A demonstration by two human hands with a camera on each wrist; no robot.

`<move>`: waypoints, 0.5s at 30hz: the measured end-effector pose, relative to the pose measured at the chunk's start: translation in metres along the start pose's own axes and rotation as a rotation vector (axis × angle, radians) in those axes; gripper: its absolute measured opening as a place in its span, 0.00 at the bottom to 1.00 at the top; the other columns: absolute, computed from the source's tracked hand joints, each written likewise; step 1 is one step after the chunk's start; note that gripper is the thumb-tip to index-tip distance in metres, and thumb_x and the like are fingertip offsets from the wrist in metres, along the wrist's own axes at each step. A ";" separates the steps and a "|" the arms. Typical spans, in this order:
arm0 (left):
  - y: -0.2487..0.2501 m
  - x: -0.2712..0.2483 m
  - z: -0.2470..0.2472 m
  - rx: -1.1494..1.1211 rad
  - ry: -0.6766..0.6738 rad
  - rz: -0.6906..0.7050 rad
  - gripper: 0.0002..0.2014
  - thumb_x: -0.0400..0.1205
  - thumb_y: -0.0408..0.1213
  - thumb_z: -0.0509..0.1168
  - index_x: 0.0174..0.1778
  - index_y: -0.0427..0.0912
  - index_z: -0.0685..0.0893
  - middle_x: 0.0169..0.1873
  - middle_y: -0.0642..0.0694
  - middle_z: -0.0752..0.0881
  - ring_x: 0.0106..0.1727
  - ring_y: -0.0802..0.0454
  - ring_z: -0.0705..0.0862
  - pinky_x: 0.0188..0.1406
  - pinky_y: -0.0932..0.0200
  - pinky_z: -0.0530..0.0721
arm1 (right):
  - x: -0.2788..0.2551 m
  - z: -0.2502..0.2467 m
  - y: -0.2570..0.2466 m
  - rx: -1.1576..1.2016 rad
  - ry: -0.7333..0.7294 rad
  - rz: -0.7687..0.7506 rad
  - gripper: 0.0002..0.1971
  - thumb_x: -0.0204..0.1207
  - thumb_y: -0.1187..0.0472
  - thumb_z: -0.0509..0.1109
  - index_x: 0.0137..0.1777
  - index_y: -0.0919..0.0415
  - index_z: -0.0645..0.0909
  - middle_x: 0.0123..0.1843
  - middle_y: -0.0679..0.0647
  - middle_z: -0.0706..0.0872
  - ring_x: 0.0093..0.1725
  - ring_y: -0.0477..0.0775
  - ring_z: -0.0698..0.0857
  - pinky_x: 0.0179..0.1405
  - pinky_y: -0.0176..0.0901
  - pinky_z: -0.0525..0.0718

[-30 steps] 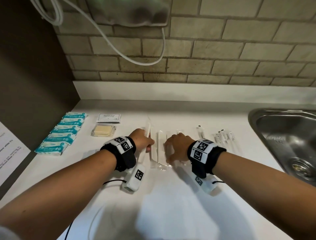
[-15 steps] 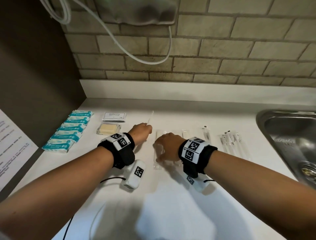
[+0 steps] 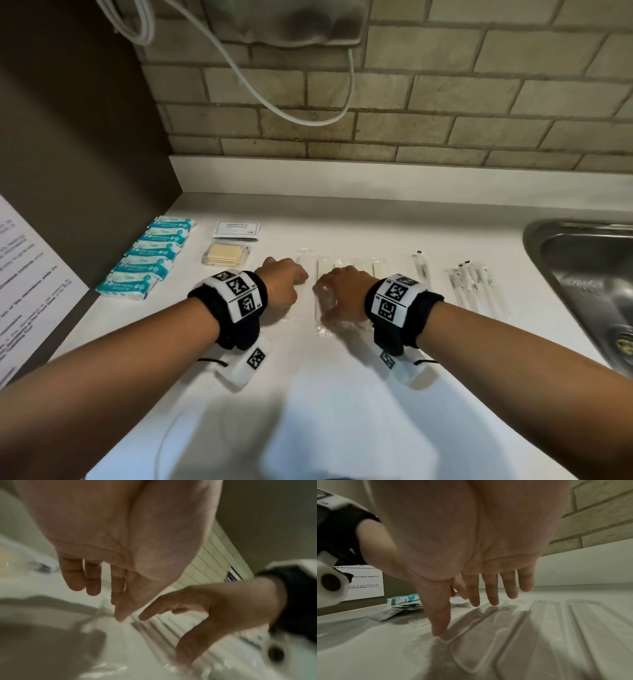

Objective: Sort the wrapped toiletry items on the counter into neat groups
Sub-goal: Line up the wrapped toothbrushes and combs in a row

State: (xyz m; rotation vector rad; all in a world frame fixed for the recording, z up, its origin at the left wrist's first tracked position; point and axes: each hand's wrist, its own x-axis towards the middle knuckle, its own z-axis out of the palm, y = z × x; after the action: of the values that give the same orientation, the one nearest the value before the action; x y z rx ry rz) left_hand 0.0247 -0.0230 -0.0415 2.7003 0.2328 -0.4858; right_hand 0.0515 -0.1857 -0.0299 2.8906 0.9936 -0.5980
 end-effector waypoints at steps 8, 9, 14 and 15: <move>-0.016 0.004 0.011 0.331 0.020 0.062 0.27 0.67 0.53 0.64 0.65 0.59 0.79 0.63 0.51 0.78 0.63 0.41 0.71 0.56 0.51 0.68 | 0.003 0.002 -0.008 -0.008 -0.020 0.026 0.28 0.67 0.52 0.75 0.68 0.55 0.76 0.65 0.55 0.80 0.67 0.60 0.77 0.65 0.54 0.79; -0.017 0.003 0.011 0.334 0.024 0.067 0.27 0.66 0.56 0.64 0.64 0.60 0.79 0.63 0.51 0.79 0.63 0.41 0.71 0.55 0.51 0.68 | 0.003 0.001 -0.009 -0.002 -0.026 0.028 0.29 0.66 0.52 0.75 0.68 0.55 0.76 0.65 0.55 0.80 0.68 0.60 0.76 0.65 0.54 0.79; -0.020 0.003 0.008 0.347 0.037 0.126 0.27 0.74 0.54 0.66 0.70 0.55 0.79 0.68 0.54 0.81 0.70 0.45 0.69 0.60 0.51 0.64 | 0.004 0.003 -0.010 0.060 -0.001 0.039 0.33 0.68 0.50 0.75 0.72 0.56 0.70 0.67 0.56 0.79 0.70 0.61 0.75 0.65 0.55 0.79; -0.020 0.002 0.007 0.349 0.036 0.129 0.27 0.74 0.55 0.66 0.71 0.55 0.78 0.69 0.55 0.80 0.71 0.46 0.69 0.62 0.51 0.64 | 0.004 0.004 -0.011 0.068 0.003 0.042 0.33 0.69 0.49 0.75 0.73 0.56 0.70 0.68 0.56 0.78 0.70 0.60 0.75 0.65 0.55 0.79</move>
State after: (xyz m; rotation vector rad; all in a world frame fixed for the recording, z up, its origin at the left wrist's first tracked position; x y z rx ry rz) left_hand 0.0197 -0.0078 -0.0547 3.0401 -0.0206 -0.4777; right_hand 0.0466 -0.1753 -0.0336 2.9635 0.9290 -0.6367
